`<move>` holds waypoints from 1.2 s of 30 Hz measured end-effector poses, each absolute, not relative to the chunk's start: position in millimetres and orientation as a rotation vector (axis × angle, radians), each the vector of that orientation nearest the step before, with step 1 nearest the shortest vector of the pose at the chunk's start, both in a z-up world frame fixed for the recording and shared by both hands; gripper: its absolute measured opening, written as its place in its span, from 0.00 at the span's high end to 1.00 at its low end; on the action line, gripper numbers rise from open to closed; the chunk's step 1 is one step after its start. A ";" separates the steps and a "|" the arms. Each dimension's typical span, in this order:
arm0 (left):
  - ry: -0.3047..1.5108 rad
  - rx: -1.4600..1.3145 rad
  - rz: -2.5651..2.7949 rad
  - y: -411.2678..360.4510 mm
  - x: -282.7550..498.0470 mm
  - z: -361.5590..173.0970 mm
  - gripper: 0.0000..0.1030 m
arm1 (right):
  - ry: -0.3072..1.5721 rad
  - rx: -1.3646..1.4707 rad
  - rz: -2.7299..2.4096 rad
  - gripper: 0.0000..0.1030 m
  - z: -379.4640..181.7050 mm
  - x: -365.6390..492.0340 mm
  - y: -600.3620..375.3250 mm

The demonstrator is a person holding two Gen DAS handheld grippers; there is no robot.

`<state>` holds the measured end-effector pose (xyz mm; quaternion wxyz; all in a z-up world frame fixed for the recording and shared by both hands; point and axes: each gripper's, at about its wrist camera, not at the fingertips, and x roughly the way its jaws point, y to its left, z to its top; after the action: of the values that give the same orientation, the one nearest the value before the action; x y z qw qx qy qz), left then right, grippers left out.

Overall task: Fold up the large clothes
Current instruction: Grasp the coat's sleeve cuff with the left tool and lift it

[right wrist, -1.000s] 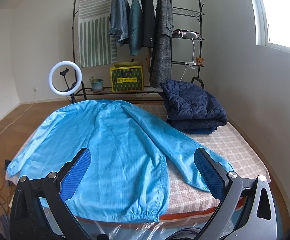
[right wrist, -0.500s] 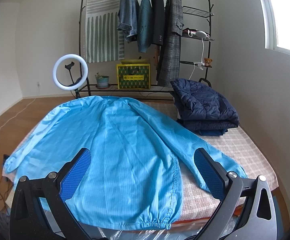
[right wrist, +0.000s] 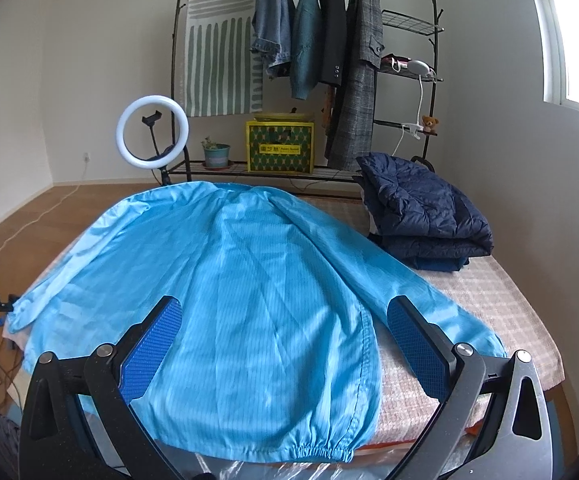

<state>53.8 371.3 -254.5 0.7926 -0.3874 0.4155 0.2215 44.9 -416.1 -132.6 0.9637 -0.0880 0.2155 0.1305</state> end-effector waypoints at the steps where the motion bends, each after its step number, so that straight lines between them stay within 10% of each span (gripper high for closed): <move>1: 0.891 -0.845 0.472 374.0 55.6 -257.4 0.39 | 0.438 -0.184 0.264 0.01 -133.3 44.8 -415.2; 13: 0.880 -0.869 0.467 381.4 73.9 -262.1 0.89 | 0.446 -0.248 0.264 0.01 -141.4 45.8 -404.0; 30: 0.619 -0.349 0.377 310.4 77.4 -117.0 0.93 | 0.563 -0.222 0.350 0.10 -162.3 60.3 -388.3; 36: 0.619 -0.229 0.233 246.6 76.4 -110.3 0.93 | 0.617 -0.217 0.407 0.41 -171.9 64.8 -377.9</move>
<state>76.4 246.6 -110.3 0.9395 -0.1121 0.3030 0.1142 64.8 -377.9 -171.9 0.9268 -0.1057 0.3009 0.1983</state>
